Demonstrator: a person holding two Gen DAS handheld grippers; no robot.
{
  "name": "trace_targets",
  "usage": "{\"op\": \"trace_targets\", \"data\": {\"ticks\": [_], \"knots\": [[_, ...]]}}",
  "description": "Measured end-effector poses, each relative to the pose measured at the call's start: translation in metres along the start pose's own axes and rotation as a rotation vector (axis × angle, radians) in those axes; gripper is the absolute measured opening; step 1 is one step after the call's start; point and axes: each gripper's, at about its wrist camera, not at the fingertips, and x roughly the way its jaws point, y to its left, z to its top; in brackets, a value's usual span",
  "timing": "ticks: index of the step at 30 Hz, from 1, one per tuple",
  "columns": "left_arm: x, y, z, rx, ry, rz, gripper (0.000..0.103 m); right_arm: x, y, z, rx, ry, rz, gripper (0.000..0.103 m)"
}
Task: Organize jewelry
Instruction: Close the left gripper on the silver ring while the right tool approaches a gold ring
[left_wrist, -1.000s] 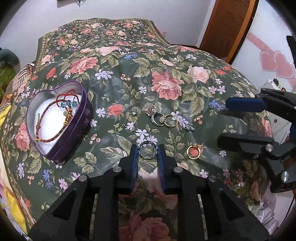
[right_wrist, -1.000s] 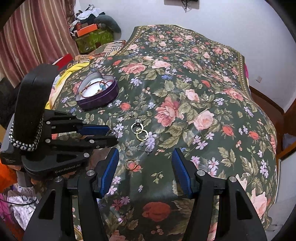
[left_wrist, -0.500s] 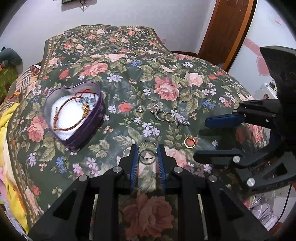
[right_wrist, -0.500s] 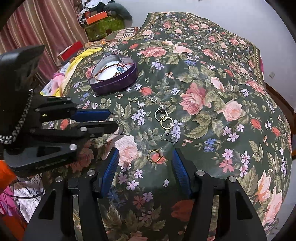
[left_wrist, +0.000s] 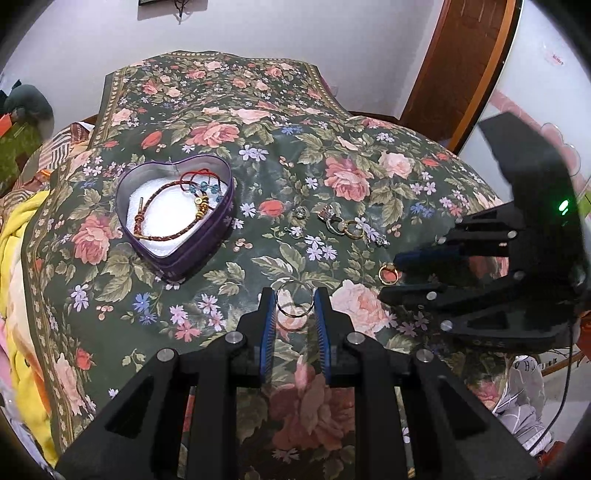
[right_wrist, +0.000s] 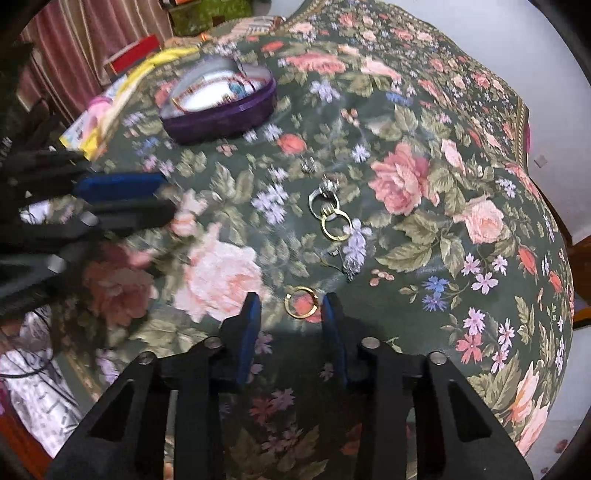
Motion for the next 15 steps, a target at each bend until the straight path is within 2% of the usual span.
{"op": "trace_targets", "data": {"ticks": [4, 7, 9, 15], "knots": [[-0.0014, 0.0029, 0.0014, -0.011, -0.009, -0.003, 0.020, 0.0011, -0.0010, -0.0018, 0.004, -0.012, 0.017, 0.019], [-0.0028, 0.0042, 0.0014, -0.016, -0.014, -0.001, 0.020, 0.0015, 0.0000, -0.0011, 0.012, -0.020, 0.018, 0.017], [-0.0047, 0.0046, 0.0015, -0.018, -0.018, 0.001, 0.020, -0.0005, 0.0003, -0.0008, 0.021, -0.025, 0.027, 0.007], [-0.0086, 0.0059, 0.0044, -0.022, -0.026, 0.013, 0.020, -0.0076, -0.0009, 0.0018, 0.028, -0.060, 0.012, 0.007]]}}
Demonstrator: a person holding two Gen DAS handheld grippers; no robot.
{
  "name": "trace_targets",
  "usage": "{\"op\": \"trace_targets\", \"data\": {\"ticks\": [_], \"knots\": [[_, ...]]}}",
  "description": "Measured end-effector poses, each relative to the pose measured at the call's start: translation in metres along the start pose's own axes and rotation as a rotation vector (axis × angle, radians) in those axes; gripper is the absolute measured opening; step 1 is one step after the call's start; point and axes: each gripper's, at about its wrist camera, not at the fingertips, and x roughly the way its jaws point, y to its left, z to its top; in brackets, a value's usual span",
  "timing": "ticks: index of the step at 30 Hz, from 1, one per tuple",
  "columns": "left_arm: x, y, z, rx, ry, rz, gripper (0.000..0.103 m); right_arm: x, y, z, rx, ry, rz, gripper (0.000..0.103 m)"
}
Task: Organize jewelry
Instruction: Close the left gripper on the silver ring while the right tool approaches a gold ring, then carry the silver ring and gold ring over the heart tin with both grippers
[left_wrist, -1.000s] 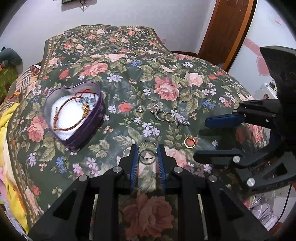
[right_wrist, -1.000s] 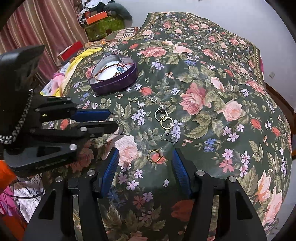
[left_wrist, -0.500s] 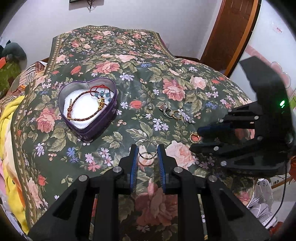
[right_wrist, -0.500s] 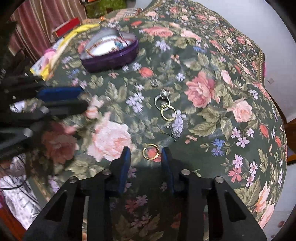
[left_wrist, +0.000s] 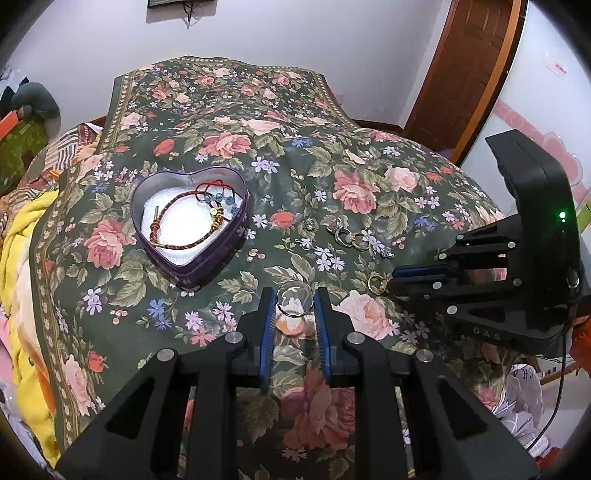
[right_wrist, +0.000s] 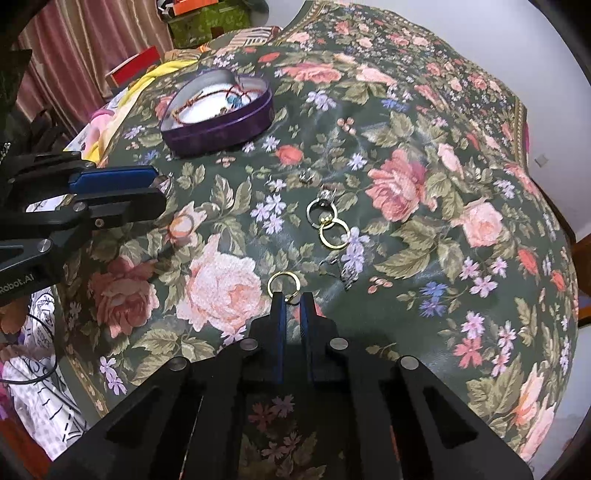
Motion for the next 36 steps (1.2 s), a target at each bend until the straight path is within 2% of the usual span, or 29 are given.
{"op": "trace_targets", "data": {"ticks": [5, 7, 8, 9, 14, 19, 22, 25, 36], "knots": [[-0.003, 0.000, 0.001, -0.004, -0.007, 0.005, 0.020, -0.007, -0.001, 0.001, 0.018, -0.027, 0.019, 0.010], [-0.003, 0.001, 0.001, -0.010, -0.007, 0.003, 0.020, -0.007, -0.001, 0.003, 0.020, -0.031, 0.029, 0.018], [-0.004, 0.001, 0.001, -0.014, -0.007, 0.002, 0.020, -0.005, -0.001, 0.004, 0.018, -0.028, 0.024, 0.025], [-0.004, 0.001, 0.001, -0.016, -0.008, 0.002, 0.020, -0.002, 0.000, 0.005, 0.016, -0.024, 0.016, 0.027], [-0.005, 0.002, 0.000, -0.013, -0.006, 0.005, 0.020, 0.013, 0.002, 0.005, 0.025, 0.014, 0.031, 0.027], [-0.006, 0.005, -0.002, -0.020, -0.006, 0.007, 0.020, 0.016, 0.004, 0.006, 0.019, -0.011, 0.024, 0.027], [-0.006, 0.007, -0.002, -0.030, -0.010, 0.006, 0.020, 0.014, 0.006, 0.004, 0.010, -0.014, 0.027, 0.018], [-0.007, 0.008, -0.002, -0.035, -0.013, 0.007, 0.020, 0.012, 0.007, 0.005, 0.014, -0.021, 0.030, 0.018], [-0.017, 0.015, 0.002, -0.051, -0.042, 0.019, 0.020, -0.017, 0.008, 0.024, 0.037, -0.136, 0.051, 0.018]]}}
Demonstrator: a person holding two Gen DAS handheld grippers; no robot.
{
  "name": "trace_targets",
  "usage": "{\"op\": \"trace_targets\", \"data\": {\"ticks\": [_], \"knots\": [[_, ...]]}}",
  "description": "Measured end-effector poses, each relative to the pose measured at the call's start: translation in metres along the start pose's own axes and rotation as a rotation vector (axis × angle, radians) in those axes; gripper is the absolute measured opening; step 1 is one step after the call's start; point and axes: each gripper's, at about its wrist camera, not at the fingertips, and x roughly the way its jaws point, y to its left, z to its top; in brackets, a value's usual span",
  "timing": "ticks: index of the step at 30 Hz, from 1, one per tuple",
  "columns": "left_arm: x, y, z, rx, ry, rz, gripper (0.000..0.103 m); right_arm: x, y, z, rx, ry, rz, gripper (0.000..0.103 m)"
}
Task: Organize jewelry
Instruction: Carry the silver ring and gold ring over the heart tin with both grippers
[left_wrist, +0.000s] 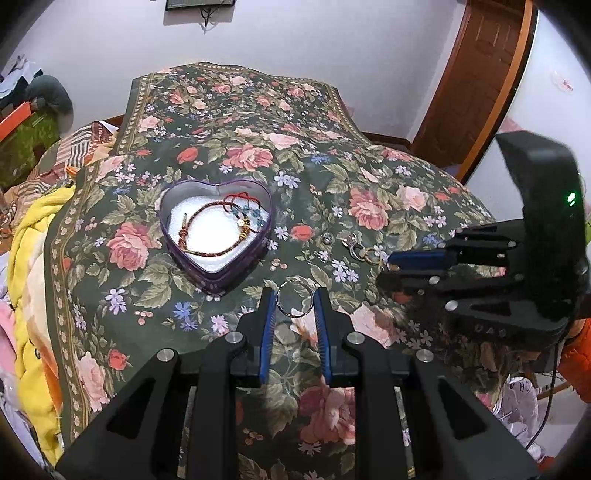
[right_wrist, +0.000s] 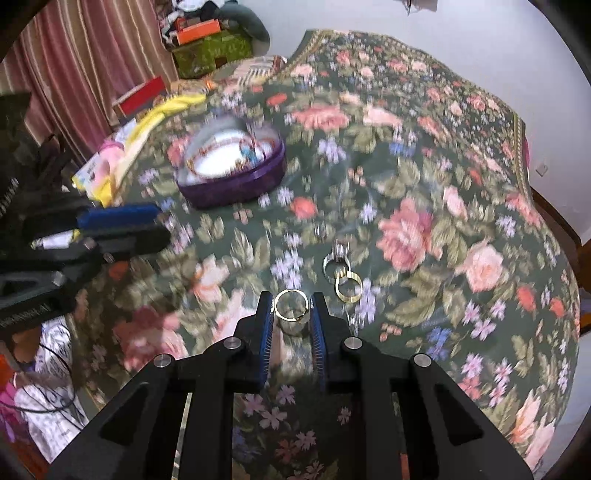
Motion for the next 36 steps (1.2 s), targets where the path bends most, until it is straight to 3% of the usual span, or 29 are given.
{"op": "trace_targets", "data": {"ticks": [21, 36], "knots": [[-0.023, 0.046, 0.034, -0.078, -0.123, 0.060, 0.020, -0.008, 0.013, 0.068, -0.024, -0.155, 0.043, 0.018], [-0.006, 0.073, 0.044, -0.113, -0.118, 0.079, 0.020, 0.032, 0.031, 0.088, -0.052, -0.115, 0.094, 0.018]]}}
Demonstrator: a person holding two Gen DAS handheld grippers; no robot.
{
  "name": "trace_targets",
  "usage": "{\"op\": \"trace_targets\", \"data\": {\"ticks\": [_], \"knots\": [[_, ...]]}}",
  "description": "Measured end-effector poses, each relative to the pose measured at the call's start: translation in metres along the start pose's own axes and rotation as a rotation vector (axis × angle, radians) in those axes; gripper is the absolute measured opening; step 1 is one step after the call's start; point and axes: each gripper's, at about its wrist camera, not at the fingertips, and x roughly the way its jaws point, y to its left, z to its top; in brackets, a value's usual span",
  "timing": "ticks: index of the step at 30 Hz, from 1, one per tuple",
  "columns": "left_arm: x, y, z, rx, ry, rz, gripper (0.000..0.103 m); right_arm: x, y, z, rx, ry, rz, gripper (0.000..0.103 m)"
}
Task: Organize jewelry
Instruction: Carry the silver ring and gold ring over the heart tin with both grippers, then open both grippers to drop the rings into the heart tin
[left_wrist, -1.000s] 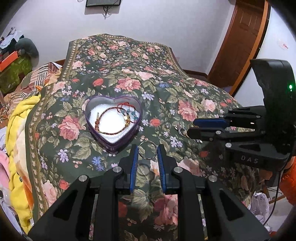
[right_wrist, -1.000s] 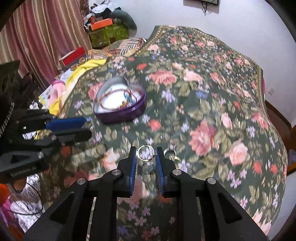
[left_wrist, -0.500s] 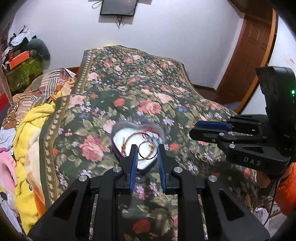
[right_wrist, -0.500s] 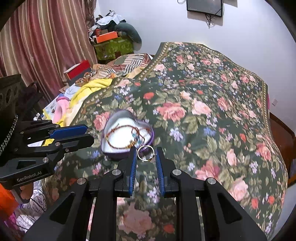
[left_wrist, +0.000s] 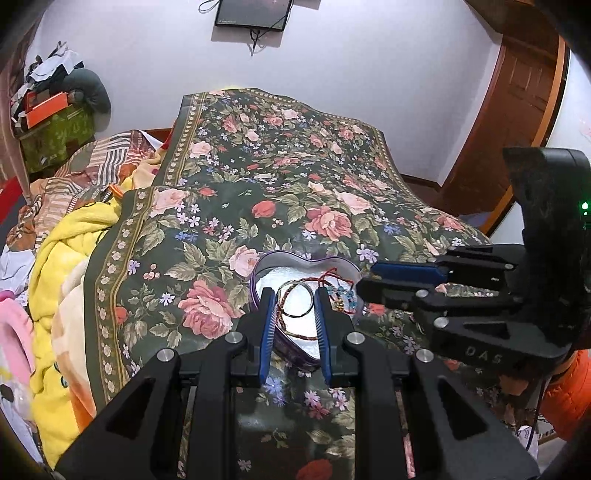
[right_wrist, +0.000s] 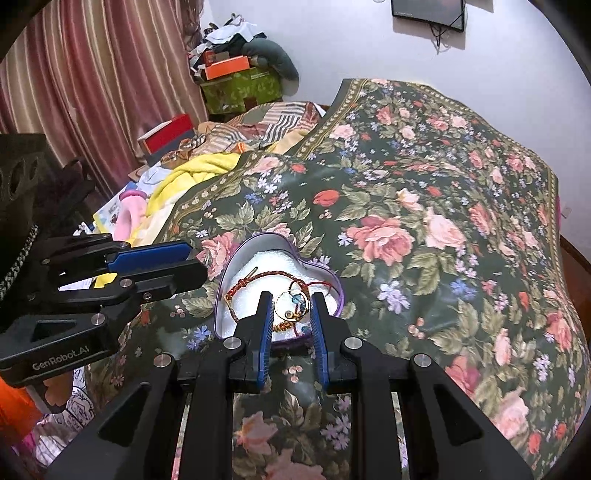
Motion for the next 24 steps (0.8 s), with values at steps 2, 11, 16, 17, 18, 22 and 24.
{"op": "trace_targets", "data": {"ticks": [2, 11, 16, 17, 18, 22, 24], "knots": [[0.005, 0.002, 0.001, -0.001, 0.004, -0.001, 0.020, 0.005, 0.000, 0.000, -0.002, 0.011, 0.005, 0.018], [0.021, 0.005, 0.006, -0.007, 0.018, -0.001, 0.020, 0.024, -0.003, 0.000, 0.000, 0.043, 0.013, 0.018], [0.029, 0.005, 0.008, -0.009, 0.027, -0.001, 0.020, 0.028, -0.003, 0.003, -0.003, 0.045, 0.020, 0.018], [0.031, 0.006, 0.008, -0.010, 0.028, -0.001, 0.020, 0.028, -0.002, 0.003, -0.007, 0.045, 0.022, 0.018], [0.032, 0.006, 0.009, -0.012, 0.030, -0.002, 0.020, 0.028, -0.001, 0.003, -0.012, 0.044, 0.022, 0.018], [0.034, 0.006, 0.008, -0.014, 0.033, 0.000, 0.020, 0.029, 0.000, 0.002, -0.024, 0.044, 0.023, 0.018], [0.035, 0.007, 0.008, -0.016, 0.037, 0.001, 0.020, 0.029, 0.001, 0.002, -0.026, 0.045, 0.027, 0.018]]}}
